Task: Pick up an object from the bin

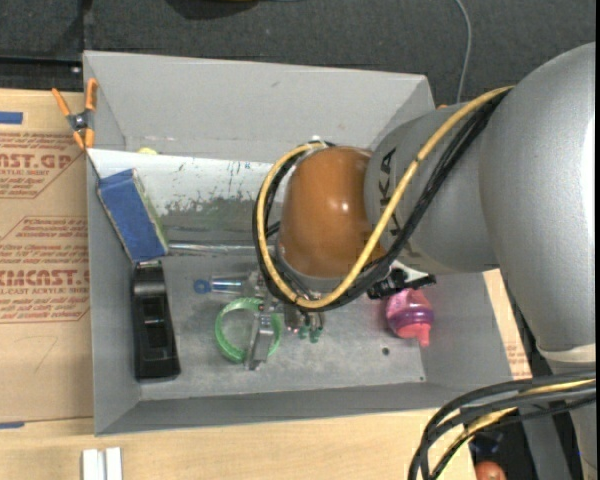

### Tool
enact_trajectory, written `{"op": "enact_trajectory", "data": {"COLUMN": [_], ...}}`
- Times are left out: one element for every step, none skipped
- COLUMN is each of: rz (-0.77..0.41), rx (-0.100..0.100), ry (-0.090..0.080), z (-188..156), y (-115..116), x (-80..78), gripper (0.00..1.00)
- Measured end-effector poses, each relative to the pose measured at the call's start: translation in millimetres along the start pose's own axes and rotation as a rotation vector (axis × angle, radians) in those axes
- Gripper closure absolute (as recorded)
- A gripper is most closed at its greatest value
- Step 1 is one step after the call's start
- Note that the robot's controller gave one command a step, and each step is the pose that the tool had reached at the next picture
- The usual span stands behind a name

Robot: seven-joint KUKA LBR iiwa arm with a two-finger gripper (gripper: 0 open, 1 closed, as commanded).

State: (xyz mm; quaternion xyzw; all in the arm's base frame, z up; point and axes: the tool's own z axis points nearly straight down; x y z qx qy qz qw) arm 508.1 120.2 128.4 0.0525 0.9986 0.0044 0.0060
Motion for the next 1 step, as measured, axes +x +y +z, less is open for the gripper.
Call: {"op": "enact_trajectory", "data": {"rz": [0.000], "rx": [-0.001], "ry": [-0.001], "z": [-17.2], "y": [0.4], "x": [-0.4], "gripper": [1.00]}}
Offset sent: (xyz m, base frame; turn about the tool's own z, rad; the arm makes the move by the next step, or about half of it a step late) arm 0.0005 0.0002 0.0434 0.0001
